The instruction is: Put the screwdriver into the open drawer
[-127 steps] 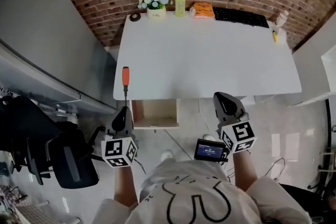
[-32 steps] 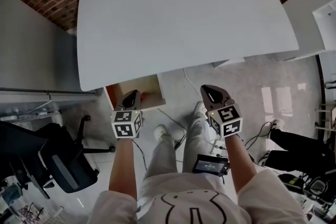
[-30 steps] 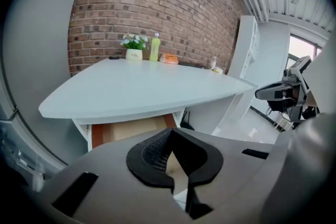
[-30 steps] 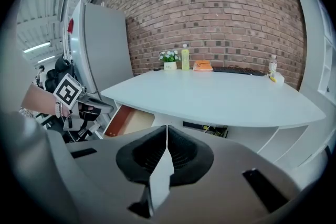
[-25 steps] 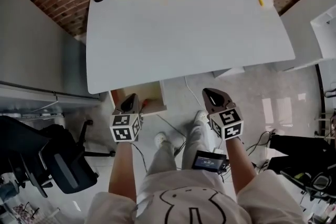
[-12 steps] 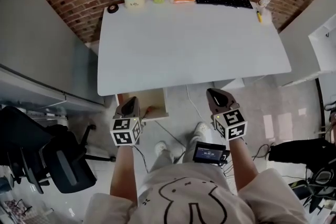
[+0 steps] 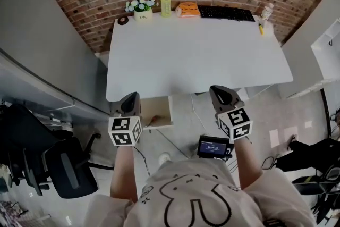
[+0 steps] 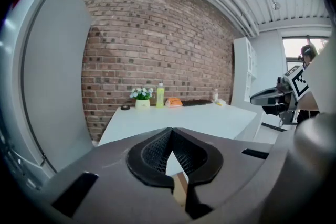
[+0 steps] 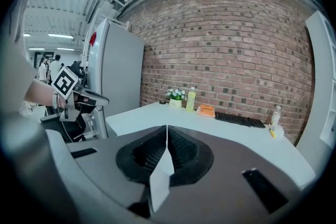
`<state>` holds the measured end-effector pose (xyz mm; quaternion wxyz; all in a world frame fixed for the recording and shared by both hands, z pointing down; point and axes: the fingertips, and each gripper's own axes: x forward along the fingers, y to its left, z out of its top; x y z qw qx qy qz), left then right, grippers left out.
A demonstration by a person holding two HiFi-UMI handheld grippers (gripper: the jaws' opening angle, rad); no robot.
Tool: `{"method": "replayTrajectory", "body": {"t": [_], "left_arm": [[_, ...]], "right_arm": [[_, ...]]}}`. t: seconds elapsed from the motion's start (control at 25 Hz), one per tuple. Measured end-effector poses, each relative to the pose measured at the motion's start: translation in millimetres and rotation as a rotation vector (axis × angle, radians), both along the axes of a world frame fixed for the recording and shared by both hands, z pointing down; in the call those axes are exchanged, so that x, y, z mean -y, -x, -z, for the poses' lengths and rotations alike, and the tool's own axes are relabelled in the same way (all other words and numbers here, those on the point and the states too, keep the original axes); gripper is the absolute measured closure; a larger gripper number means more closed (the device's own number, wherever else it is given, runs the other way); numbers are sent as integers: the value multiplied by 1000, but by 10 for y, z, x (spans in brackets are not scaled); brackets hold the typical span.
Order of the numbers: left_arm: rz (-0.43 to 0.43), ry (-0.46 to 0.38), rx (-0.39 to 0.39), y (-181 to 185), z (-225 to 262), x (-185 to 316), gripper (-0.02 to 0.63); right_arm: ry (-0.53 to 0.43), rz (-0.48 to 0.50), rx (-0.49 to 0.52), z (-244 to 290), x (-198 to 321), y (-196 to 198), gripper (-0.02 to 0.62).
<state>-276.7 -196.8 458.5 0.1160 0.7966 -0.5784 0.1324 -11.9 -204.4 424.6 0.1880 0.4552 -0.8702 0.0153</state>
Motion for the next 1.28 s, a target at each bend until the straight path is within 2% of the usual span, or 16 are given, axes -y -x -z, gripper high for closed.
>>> {"method": "replayTrajectory", "body": {"t": [0.56, 0.88, 1.28], "left_arm": [[15, -229, 73, 71, 1004, -47, 595], [12, -384, 82, 57, 1595, -229, 595], [-1, -428, 80, -17, 1731, -254, 595]], "right_arm": [[-235, 27, 28, 964, 5, 130, 575], [-337, 64, 59, 1361, -136, 264, 575], [-348, 72, 82, 1399, -204, 305, 577]]}}
